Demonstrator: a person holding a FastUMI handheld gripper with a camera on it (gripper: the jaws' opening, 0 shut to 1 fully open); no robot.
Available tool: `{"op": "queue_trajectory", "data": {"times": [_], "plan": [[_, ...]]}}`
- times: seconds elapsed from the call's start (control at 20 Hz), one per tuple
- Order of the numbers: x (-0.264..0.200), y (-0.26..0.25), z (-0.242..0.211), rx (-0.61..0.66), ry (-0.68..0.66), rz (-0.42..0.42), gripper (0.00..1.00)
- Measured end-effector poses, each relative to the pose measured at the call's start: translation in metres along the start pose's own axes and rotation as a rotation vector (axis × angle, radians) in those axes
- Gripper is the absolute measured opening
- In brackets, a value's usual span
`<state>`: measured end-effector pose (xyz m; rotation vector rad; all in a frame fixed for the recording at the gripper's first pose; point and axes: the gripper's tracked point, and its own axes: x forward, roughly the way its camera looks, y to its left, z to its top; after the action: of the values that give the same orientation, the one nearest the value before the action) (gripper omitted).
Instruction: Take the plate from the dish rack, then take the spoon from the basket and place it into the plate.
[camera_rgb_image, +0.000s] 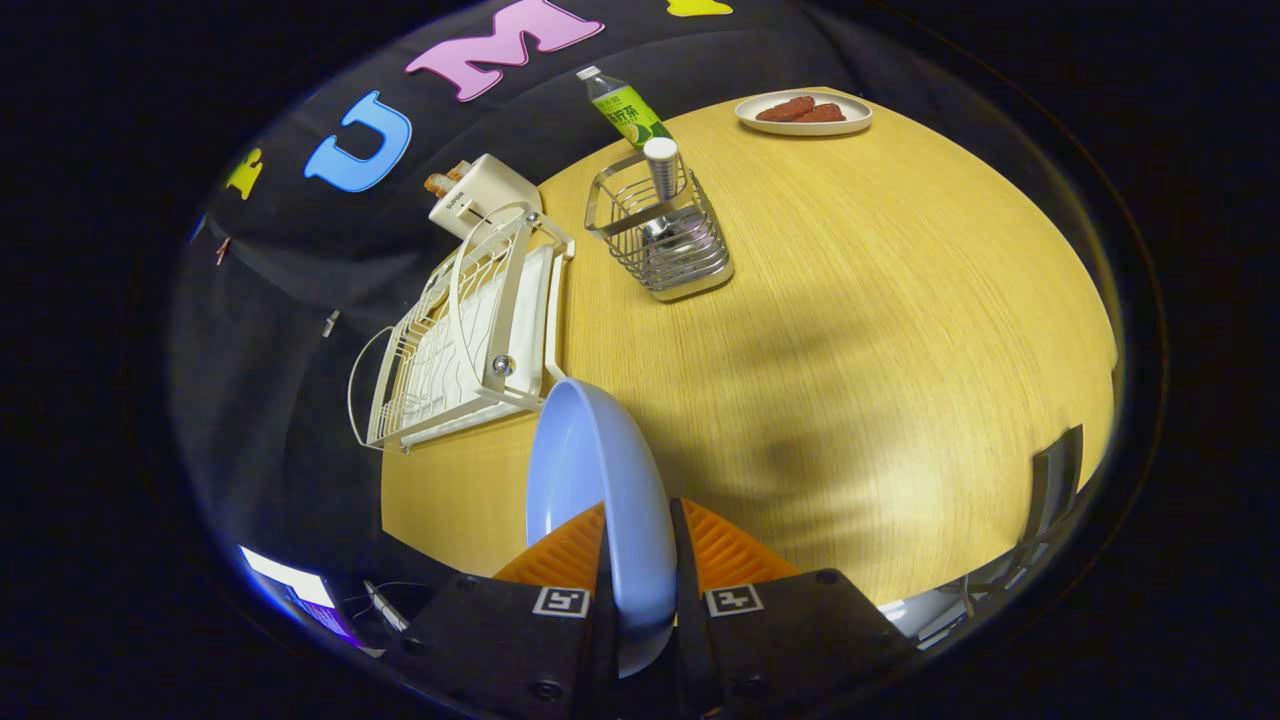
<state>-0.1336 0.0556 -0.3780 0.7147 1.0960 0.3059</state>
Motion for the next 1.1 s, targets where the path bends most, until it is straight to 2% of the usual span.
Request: {"op": "queue_trajectory", "data": {"times": [0.1, 0.3, 0.4, 0.65, 0.7, 0.9, 1.1], "plan": [[0.012, -0.004, 0.000, 0.001, 0.003, -0.013, 0.29], [0.018, -0.013, 0.001, -0.002, 0.000, -0.057, 0.42], [0.018, -0.019, 0.003, -0.012, -0.016, -0.085, 0.45], [0.007, -0.027, 0.022, -0.022, -0.080, -0.111, 0.64], [0.002, -0.029, 0.030, -0.042, -0.103, -0.123, 0.71], [-0.028, -0.021, 0.078, -0.155, -0.220, -0.163, 0.84], [-0.047, -0.009, 0.132, -0.289, -0.312, -0.201, 0.86]]}}
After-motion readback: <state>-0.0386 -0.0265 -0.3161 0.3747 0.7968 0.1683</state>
